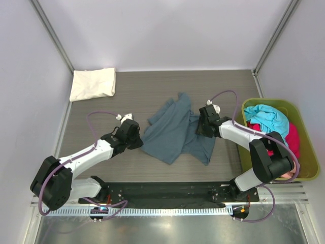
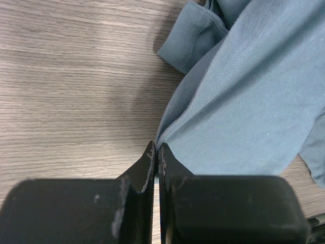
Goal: Fold and stack the t-shirts
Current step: Flatten the tshirt out
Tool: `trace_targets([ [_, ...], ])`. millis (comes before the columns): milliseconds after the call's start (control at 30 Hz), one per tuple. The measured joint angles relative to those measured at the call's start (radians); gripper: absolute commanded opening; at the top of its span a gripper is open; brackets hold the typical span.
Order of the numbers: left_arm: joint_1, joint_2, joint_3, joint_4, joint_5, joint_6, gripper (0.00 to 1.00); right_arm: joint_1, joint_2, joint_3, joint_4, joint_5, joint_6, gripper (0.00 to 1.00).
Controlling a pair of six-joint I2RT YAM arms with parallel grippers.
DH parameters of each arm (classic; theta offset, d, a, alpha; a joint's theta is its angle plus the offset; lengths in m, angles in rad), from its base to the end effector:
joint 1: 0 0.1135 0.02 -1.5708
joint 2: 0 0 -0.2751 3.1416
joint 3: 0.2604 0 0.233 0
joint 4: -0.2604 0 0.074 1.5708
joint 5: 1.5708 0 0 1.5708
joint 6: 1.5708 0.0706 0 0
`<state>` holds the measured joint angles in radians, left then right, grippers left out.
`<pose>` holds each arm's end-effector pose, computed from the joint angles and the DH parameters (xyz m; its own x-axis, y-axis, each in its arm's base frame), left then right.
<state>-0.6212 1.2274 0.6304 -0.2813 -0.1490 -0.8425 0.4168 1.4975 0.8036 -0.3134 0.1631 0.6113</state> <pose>0.2006 -0.1307 0.1849 -0.7886 -0.3432 -0.5102 -0.1353 0.9063 -0.4004 0.2680 0.1061 0.1685 -0.8168 0.2577 -0.5162 0.1815 0.9640 0.1942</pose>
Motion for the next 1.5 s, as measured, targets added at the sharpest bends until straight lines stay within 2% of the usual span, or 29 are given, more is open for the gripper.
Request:
trace_targets([
  [133, 0.000, 0.000, -0.001, 0.000, 0.000, -0.007, 0.00, 0.001, 0.029, 0.014, 0.007, -0.005, 0.000, 0.41],
  [300, 0.000, 0.000, -0.003, 0.000, -0.001, -0.010, 0.00, 0.002, 0.049, 0.014, 0.011, -0.006, 0.000, 0.34],
  [767, 0.001, 0.000, -0.005, 0.000, -0.001, -0.010, 0.00, 0.002, 0.051, 0.029, 0.013, 0.024, 0.001, 0.33],
  [1100, 0.001, 0.000, -0.014, 0.002, -0.001, -0.011, 0.00, 0.002, 0.051, 0.030, 0.012, 0.037, 0.004, 0.20],
  [1200, 0.001, 0.000, -0.014, 0.003, -0.001, -0.011, 0.00, 0.002, 0.051, 0.030, 0.012, 0.037, 0.006, 0.12],
  [1267, 0.001, 0.000, -0.014, 0.003, -0.001, -0.011, 0.00, 0.002, 0.051, 0.030, 0.012, 0.037, 0.008, 0.01],
  [1500, 0.001, -0.019, -0.014, -0.011, -0.001, -0.011, 0.00, 0.003, 0.039, 0.030, -0.006, 0.042, 0.013, 0.01],
])
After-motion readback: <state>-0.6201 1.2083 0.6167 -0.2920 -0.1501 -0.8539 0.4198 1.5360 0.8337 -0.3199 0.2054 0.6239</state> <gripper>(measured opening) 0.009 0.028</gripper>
